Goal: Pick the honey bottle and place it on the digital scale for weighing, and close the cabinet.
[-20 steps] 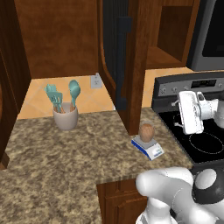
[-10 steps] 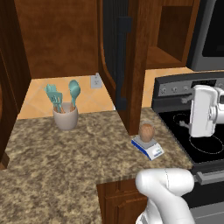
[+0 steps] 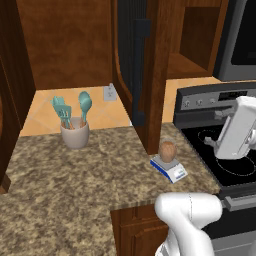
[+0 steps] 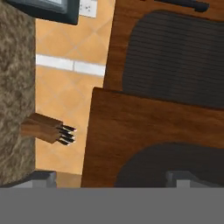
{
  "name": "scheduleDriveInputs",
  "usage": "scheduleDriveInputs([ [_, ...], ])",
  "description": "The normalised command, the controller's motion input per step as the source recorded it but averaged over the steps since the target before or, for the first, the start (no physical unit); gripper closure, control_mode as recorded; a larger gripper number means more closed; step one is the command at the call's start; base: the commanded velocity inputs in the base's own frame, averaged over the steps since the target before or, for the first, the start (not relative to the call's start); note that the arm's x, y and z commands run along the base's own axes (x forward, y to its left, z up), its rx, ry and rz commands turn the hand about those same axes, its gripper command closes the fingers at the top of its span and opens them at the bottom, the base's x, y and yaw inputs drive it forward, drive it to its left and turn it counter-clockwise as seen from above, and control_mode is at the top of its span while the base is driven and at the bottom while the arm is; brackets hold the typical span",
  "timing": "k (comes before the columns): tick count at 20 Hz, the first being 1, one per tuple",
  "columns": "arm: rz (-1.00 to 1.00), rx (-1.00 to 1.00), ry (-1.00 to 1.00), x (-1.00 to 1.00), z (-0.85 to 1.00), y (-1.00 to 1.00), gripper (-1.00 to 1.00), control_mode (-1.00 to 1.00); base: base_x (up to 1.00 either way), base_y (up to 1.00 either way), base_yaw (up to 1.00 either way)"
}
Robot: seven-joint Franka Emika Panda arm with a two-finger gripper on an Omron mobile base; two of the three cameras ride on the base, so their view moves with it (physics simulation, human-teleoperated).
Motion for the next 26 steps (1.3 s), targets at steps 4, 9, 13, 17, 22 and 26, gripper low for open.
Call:
scheduleDriveInputs([
  [4, 0.00, 0.10, -0.22, -1.00, 0.27, 0.49, -1.00, -1.00, 0.00, 0.00, 0.00],
  [9, 0.00, 0.11, -0.01, -0.66, 0.00, 0.97, -1.00, -1.00, 0.00, 0.00, 0.00],
  [13, 0.00, 0.10, 0.00, -0.71, -0.01, 1.00, -1.00, -1.00, 0.00, 0.00, 0.00],
  [17, -0.05, 0.05, 0.00, -0.63, -0.21, 1.00, -1.00, -1.00, 0.00, 0.00, 0.00],
  [22, -0.23, 0.04, -0.11, -0.54, -0.51, 1.00, -1.00, -1.00, 0.00, 0.00, 0.00],
  [26, -0.43, 0.13, -0.34, -0.53, -0.70, 1.00, -1.00, -1.00, 0.00, 0.00, 0.00],
])
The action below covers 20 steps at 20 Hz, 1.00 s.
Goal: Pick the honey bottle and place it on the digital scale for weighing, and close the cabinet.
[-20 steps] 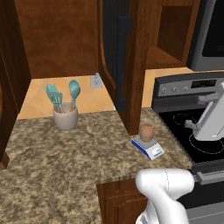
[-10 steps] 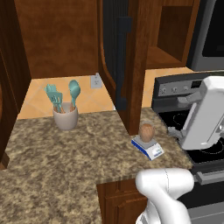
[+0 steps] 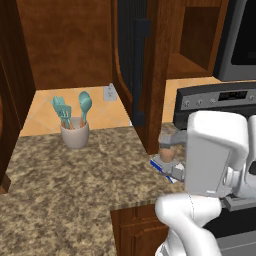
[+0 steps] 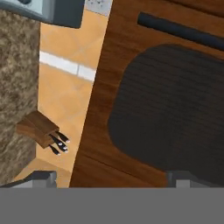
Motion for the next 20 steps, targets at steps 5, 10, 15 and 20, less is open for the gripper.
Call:
scheduleDriveInputs([
  [5, -0.44, 0.28, -0.41, -0.30, -0.67, 0.84, -1.00, -1.00, 0.00, 0.00, 0.00],
  [10, -0.15, 0.49, -0.48, 0.00, -0.85, 0.44, -1.00, -1.00, 0.00, 0.00, 0.00],
  [15, 0.00, 0.44, -0.26, 0.23, -0.47, -0.23, -1.00, -1.00, 0.00, 0.00, 0.00],
  [20, 0.00, 0.43, 0.00, 0.65, -0.48, -0.35, -1.00, -1.00, 0.00, 0.00, 0.00],
])
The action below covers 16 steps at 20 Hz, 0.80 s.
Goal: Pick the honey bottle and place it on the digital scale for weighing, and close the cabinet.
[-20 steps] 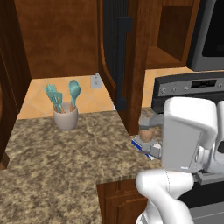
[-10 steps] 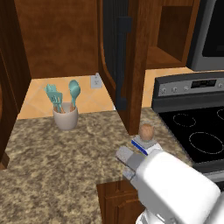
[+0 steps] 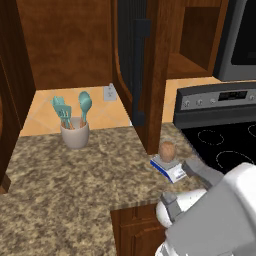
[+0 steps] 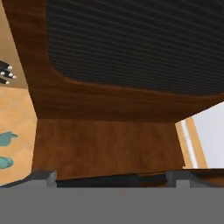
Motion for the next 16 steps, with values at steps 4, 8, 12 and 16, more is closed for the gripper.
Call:
scheduleDriveInputs([
  [4, 0.01, 0.16, 0.00, 0.84, -0.19, -0.19, -1.00, -1.00, 0.00, 0.00, 0.00],
  [8, -0.05, 0.00, 0.00, 0.84, -0.21, 0.00, -1.00, -1.00, 0.00, 0.00, 0.00],
  [12, -0.17, 0.00, 0.00, 0.80, -0.26, 0.04, -1.00, -1.00, 0.00, 0.00, 0.00],
  [16, -0.22, 0.00, -0.01, 0.63, -0.28, 0.00, -1.00, -1.00, 0.00, 0.00, 0.00],
])
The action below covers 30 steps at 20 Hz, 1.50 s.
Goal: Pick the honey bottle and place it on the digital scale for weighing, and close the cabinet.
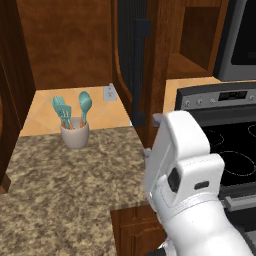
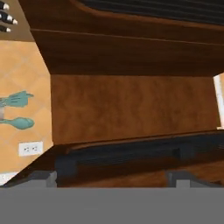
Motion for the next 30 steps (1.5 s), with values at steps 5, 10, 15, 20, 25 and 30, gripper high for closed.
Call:
scheduleDriveInputs([
  [5, -0.35, -0.03, 0.00, 0.70, -0.29, 0.10, -1.00, -1.00, 0.00, 0.00, 0.00],
  [10, -0.17, 0.00, 0.02, 0.61, -0.27, 0.04, -1.00, -1.00, 0.00, 0.00, 0.00],
  [15, -0.12, 0.00, 0.00, 0.59, -0.22, 0.15, -1.00, -1.00, 0.00, 0.00, 0.00],
  [20, -0.11, 0.00, 0.00, 0.63, -0.27, 0.23, -1.00, -1.00, 0.00, 0.00, 0.00],
  [25, -0.13, 0.00, -0.08, 0.22, 0.01, -0.07, -1.00, -1.00, 0.00, 0.00, 0.00],
  [30, -0.13, 0.04, -0.10, 0.08, 0.19, -0.34, -1.00, -1.00, 0.00, 0.00, 0.00],
])
